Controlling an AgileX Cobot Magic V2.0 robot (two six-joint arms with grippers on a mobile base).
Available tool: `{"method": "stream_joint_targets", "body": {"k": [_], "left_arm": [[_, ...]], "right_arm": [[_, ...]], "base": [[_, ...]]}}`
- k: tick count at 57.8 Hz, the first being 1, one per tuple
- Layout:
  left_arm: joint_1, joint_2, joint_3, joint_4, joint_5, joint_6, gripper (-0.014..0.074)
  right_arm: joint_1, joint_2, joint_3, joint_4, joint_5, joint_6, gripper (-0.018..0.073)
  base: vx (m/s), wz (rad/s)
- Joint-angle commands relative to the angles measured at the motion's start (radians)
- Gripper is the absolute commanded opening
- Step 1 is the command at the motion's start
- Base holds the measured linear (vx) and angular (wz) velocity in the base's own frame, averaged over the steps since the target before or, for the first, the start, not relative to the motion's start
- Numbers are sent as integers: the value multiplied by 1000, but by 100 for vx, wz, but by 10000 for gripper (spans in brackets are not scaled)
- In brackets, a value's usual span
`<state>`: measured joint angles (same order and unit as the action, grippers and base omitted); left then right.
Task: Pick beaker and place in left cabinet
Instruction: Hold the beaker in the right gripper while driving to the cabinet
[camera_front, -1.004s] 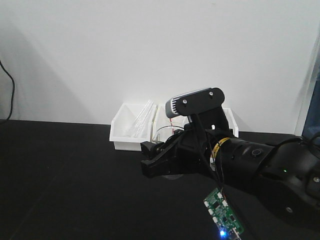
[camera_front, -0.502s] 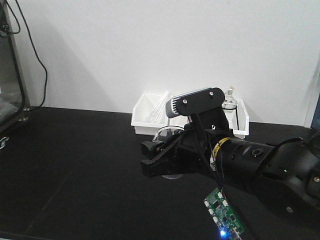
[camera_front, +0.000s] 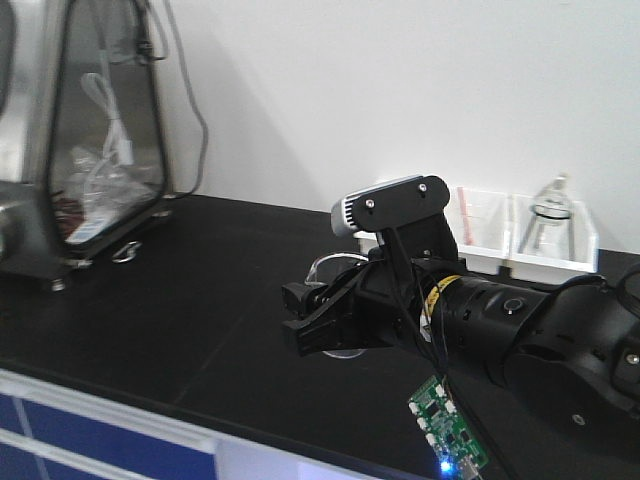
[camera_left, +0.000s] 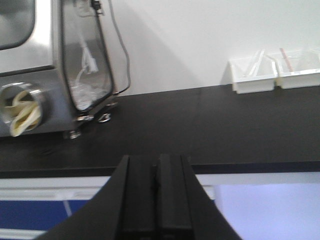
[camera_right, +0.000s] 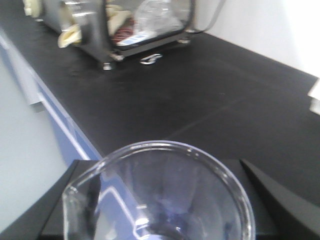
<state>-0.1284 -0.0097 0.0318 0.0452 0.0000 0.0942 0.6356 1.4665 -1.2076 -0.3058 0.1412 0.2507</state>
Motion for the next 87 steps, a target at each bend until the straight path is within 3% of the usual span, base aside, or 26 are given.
{"method": "stream_joint_targets", "body": {"k": [1, 44, 87], "left_arm": [[-1, -19, 16, -3, -75, -3, 1], [-1, -19, 16, -3, -75, -3, 1], [-1, -19, 16, -3, -75, -3, 1]], "right_arm": [[-4, -38, -38, -8, -80, 1, -4], [-4, -38, -38, -8, -80, 1, -4], [-4, -38, -38, -8, -80, 1, -4]], "base": [[-9, 46], [-2, 64], [18, 57]]}}
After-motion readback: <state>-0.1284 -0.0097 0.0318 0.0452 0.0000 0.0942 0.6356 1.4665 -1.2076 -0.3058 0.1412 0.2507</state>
